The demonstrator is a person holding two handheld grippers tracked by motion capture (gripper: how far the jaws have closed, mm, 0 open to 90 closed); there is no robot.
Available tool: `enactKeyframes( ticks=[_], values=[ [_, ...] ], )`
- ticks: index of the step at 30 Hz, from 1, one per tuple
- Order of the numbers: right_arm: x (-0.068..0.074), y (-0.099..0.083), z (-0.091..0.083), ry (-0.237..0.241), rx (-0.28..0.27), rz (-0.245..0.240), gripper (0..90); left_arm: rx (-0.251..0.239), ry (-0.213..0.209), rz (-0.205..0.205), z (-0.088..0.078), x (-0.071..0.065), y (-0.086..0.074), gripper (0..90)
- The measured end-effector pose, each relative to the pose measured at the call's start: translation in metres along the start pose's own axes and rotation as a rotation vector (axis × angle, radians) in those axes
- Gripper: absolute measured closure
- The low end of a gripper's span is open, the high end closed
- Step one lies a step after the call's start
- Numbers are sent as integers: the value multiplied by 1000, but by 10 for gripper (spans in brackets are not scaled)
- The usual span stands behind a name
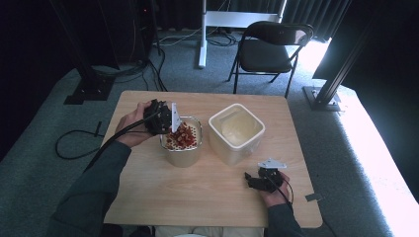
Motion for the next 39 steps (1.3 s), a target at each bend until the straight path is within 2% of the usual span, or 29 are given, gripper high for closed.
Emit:
enactKeyframes(
  ticks=[9, 22, 29, 34, 37, 38, 39],
  values=[
    [0, 0, 0, 1, 0, 1, 259, 9, 2, 13, 0, 2, 0, 385],
    [0, 0, 0, 1, 0, 0, 259, 32, 14, 85, -1, 3, 4, 384],
    [0, 0, 0, 2, 0, 0, 259, 23, 4, 92, -2, 2, 8, 384],
    [0, 0, 0, 2, 0, 0, 259, 49, 13, 121, -1, 2, 6, 384],
    [0, 0, 0, 2, 0, -1, 259, 50, 13, 118, -1, 2, 6, 384],
    [0, 0, 0, 2, -1, 0, 259, 45, 18, 135, -2, 1, 9, 384],
    [0, 0, 0, 2, -1, 0, 259, 45, 18, 135, -2, 1, 9, 384]
  ],
)
Point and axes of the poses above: each handheld gripper's, and its own axes: z roughly forward along the jaws, y roughly out of its top, x roughly to its left, the point moved 1 cm from there along z, roughly forward along the jaws, and after that the axes turned 3 degrees about y, right-handed, at the moved point
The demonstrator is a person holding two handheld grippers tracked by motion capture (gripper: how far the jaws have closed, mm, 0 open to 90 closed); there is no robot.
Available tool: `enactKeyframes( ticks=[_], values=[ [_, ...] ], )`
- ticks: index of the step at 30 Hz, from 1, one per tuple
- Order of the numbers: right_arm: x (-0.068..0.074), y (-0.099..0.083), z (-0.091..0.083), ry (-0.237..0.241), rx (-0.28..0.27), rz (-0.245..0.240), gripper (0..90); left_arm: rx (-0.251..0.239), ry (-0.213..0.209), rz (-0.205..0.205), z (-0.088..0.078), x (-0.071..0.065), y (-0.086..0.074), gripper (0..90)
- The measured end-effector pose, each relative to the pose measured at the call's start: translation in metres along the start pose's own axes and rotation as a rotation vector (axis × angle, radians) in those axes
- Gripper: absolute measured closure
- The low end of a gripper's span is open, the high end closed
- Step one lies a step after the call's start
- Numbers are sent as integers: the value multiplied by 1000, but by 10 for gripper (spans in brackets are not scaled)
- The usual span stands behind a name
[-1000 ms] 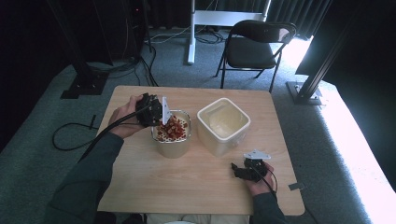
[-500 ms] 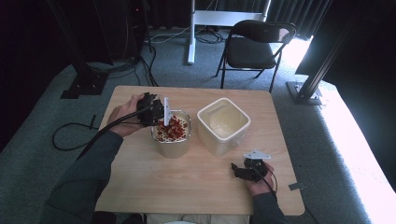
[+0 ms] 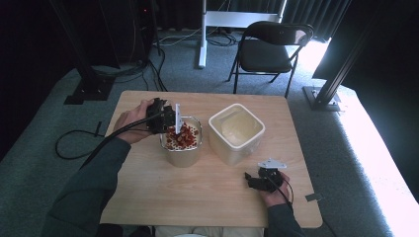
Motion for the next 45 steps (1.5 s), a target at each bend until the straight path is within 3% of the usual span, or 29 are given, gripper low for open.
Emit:
enactKeyframes(
  ticks=[7, 12, 16, 21, 26, 29, 40, 45],
  values=[
    [0, 0, 0, 0, 1, 0, 259, 44, 11, 37, 8, -3, -3, 384],
    [0, 0, 0, 1, 0, 0, 259, 32, 17, 78, 5, -4, 9, 384],
    [0, 0, 0, -2, 1, -1, 259, 54, 27, 111, 7, -4, 7, 384],
    [0, 0, 0, 0, 2, -1, 259, 56, 27, 106, 7, -6, 7, 384],
    [0, 0, 0, -1, 2, -1, 259, 59, 31, 133, 7, -6, 7, 384],
    [0, 0, 0, 0, 2, 0, 259, 65, 31, 123, 8, -7, 3, 384],
    [0, 0, 0, -1, 2, 1, 259, 69, 37, 201, 5, -12, 8, 384],
    [0, 0, 0, 0, 2, 0, 259, 88, 40, 219, 7, -13, 6, 384]
  ],
)
Point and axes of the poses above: each handheld gripper's, and its own axes: z roughly forward along the jaws, y roughly out of its top, x roughly to its left, the point moved 1 cm from there along z, roughly forward along the jaws, and after that the axes turned 3 degrees about y, right-handed, at the moved point
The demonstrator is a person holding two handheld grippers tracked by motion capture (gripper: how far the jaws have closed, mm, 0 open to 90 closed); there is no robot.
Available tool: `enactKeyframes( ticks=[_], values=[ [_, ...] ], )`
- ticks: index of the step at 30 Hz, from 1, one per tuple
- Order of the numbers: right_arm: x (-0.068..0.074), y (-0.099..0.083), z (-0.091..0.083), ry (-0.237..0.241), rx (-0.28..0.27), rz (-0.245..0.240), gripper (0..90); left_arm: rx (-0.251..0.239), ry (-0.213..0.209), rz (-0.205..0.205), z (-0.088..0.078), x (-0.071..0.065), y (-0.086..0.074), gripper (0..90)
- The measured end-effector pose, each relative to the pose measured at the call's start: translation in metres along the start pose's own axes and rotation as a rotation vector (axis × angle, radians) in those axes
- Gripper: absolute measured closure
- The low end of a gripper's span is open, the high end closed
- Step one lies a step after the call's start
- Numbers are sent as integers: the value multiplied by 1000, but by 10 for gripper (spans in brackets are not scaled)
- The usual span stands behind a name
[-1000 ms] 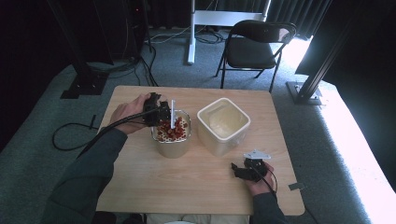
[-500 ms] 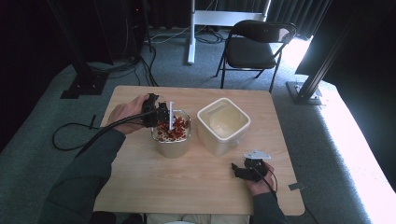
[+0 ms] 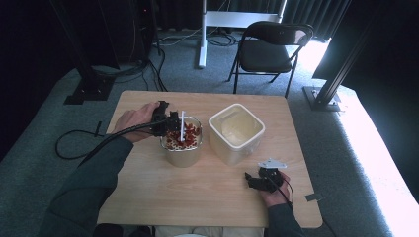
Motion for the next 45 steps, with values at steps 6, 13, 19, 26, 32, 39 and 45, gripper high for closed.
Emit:
enactKeyframes(
  ticks=[6, 13, 19, 26, 32, 39, 45],
  values=[
    [0, 0, 0, -1, 0, 0, 259, 0, 5, 26, 0, -2, 2, 384],
    [0, 0, 0, 0, -2, 0, 259, -1, 14, 36, -3, -1, 3, 383],
    [0, 0, 0, -1, 0, 0, 259, 10, 14, 50, 0, -3, 3, 383],
    [0, 0, 0, 0, 1, 0, 259, 7, 19, 65, -2, -5, 11, 384],
    [-1, -1, -1, 0, 0, -2, 259, 49, 17, 58, 6, -7, -1, 384],
    [0, 0, 0, -2, 2, 1, 259, 17, 23, 76, 0, -8, 11, 383],
    [-1, 0, -1, 1, 0, -1, 259, 27, 23, 62, 2, -9, 7, 383]
  ],
)
Point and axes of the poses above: each handheld gripper's, and its own axes: z roughly forward along the jaws, y roughly out of its top, x roughly to its left, the point moved 1 cm from there along z, roughly forward along the jaws, and after that the axes turned 3 degrees about y, right-handed, at the moved point
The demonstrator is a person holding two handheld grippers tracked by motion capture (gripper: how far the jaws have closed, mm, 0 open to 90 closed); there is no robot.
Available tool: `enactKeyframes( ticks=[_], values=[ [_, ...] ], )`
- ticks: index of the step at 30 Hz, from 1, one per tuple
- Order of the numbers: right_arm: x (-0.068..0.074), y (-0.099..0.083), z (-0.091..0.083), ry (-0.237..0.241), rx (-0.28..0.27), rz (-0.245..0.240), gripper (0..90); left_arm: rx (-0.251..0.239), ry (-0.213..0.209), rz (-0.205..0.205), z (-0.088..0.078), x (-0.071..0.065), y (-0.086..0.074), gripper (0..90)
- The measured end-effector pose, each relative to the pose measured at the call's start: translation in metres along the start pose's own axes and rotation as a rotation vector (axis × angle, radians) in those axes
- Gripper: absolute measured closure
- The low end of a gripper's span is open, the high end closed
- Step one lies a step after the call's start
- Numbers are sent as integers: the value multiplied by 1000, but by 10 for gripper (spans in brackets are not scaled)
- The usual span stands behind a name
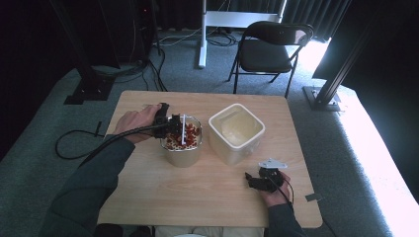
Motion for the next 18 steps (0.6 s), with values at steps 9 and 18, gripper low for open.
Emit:
enactKeyframes(
  ticks=[9, 18],
  values=[
    [0, 0, 0, -1, 0, -2, 259, 51, -7, 5, 7, -1, -15, 383],
    [0, 0, 0, 0, -1, -2, 259, 68, 11, 64, 6, -5, -11, 384]
  ],
)
Point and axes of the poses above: each handheld gripper's, and its own axes: z roughly forward along the jaws, y roughly out of its top, x roughly to its left, the point moved 1 cm from there along z, roughly forward along the jaws, and after that the axes turned 3 degrees about y, right-handed, at the moved point
